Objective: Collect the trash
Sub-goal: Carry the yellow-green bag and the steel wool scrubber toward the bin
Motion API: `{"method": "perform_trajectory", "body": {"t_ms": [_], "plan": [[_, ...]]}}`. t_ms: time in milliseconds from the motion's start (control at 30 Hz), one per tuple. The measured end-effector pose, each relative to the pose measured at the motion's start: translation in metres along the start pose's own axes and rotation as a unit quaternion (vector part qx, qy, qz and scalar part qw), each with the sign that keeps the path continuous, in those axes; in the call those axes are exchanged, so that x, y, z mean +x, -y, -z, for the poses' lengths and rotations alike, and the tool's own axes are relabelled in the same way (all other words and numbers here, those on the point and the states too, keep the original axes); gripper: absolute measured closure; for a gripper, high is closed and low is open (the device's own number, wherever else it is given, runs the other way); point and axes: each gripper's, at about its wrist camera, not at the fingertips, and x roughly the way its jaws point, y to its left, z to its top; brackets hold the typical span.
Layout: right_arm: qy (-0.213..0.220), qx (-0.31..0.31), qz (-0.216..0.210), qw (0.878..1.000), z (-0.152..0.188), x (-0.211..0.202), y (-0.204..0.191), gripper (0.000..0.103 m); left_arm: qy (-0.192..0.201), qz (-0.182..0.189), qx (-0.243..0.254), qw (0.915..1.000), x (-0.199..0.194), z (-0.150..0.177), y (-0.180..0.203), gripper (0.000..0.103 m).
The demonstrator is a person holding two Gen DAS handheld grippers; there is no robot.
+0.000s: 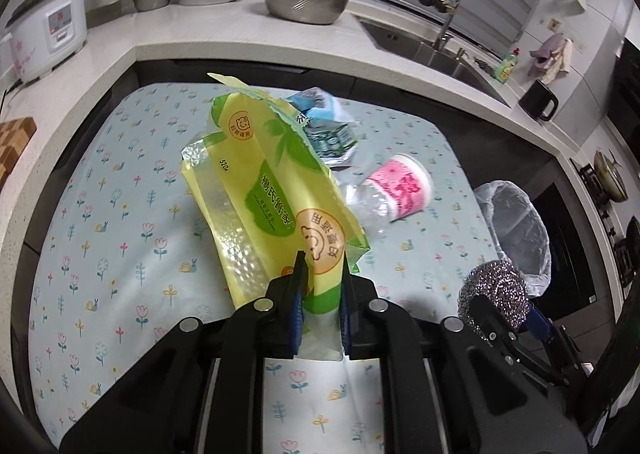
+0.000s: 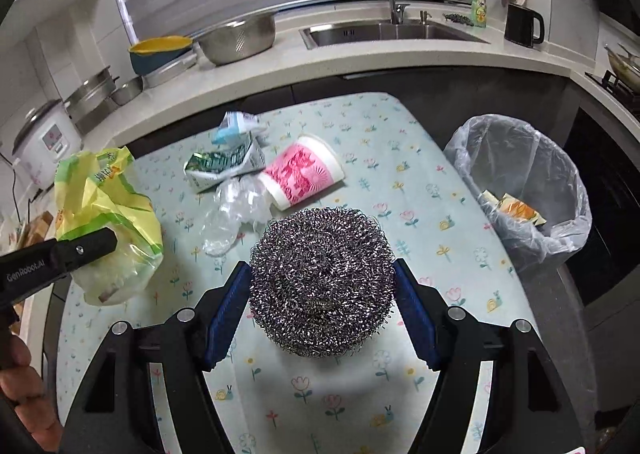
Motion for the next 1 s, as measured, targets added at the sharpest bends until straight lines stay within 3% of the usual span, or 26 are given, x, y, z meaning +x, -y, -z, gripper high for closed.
{"method": "perform_trajectory", "body": {"t_ms": [500,1000], "plan": [[0.06,0.033,0.001,0.998,-0.023,-0.052,0.044,0.035,0.027,0.024,0.069,0.9969,-0.025,0.004,0.084,0.09],[0.093,0.076,0.021,0.993,-0.027,-0.078,0.103,0.035,0.026,0.045,0.128,0.9904,-0.026,0.014,0.156,0.089]]}}
